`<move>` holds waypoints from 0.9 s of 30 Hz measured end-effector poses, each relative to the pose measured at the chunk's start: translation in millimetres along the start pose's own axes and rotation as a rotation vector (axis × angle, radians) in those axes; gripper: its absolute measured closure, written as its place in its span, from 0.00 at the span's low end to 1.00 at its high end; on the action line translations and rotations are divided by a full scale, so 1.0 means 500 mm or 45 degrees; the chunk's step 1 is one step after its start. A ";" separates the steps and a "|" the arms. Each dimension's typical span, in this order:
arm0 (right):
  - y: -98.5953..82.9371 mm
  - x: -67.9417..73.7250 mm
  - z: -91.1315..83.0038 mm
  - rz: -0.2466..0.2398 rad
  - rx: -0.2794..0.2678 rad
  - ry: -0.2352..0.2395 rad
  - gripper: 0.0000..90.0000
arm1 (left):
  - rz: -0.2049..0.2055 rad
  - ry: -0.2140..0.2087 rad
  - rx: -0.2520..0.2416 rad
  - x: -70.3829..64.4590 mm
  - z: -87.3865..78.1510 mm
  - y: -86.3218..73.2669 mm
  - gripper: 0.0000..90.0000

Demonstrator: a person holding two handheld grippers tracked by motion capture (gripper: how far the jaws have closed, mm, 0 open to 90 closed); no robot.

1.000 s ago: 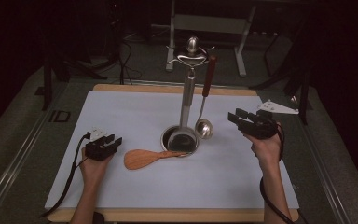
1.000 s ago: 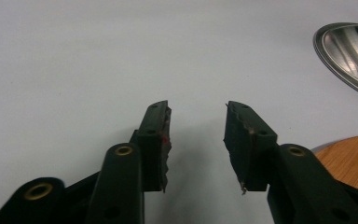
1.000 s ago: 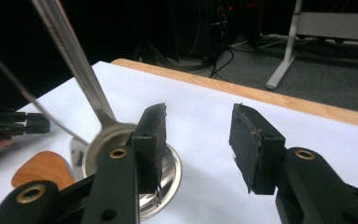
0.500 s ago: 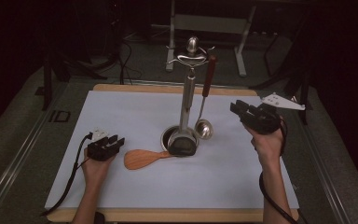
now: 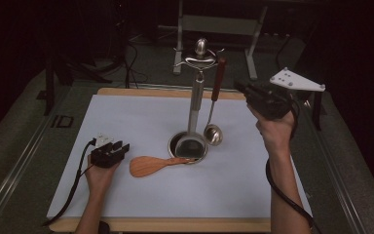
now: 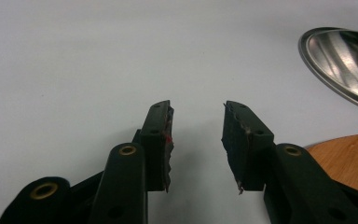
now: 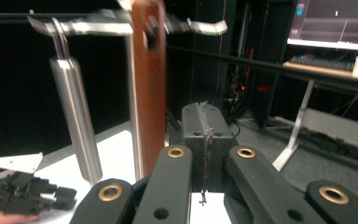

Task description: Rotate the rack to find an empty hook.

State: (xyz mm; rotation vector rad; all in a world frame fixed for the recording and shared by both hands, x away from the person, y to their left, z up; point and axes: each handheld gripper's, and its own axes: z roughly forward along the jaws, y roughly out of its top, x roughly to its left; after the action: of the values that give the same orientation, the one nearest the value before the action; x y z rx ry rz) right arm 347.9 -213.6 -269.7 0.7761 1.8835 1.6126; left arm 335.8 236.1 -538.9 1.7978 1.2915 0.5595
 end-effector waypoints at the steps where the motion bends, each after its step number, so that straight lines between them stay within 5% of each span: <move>1: 0.009 0.003 0.003 -0.010 -0.010 0.002 1.00 | -0.001 0.000 0.000 0.000 0.000 0.000 0.70; 27: 0.064 0.015 0.026 -0.053 -0.064 0.022 1.00 | -0.003 -0.001 0.005 0.001 0.002 0.000 0.69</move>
State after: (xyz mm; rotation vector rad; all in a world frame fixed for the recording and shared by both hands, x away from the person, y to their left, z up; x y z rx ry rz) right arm 354.4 -195.5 -240.3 0.6994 1.8513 1.6397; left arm 336.5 236.3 -539.6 1.7993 1.2945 0.5554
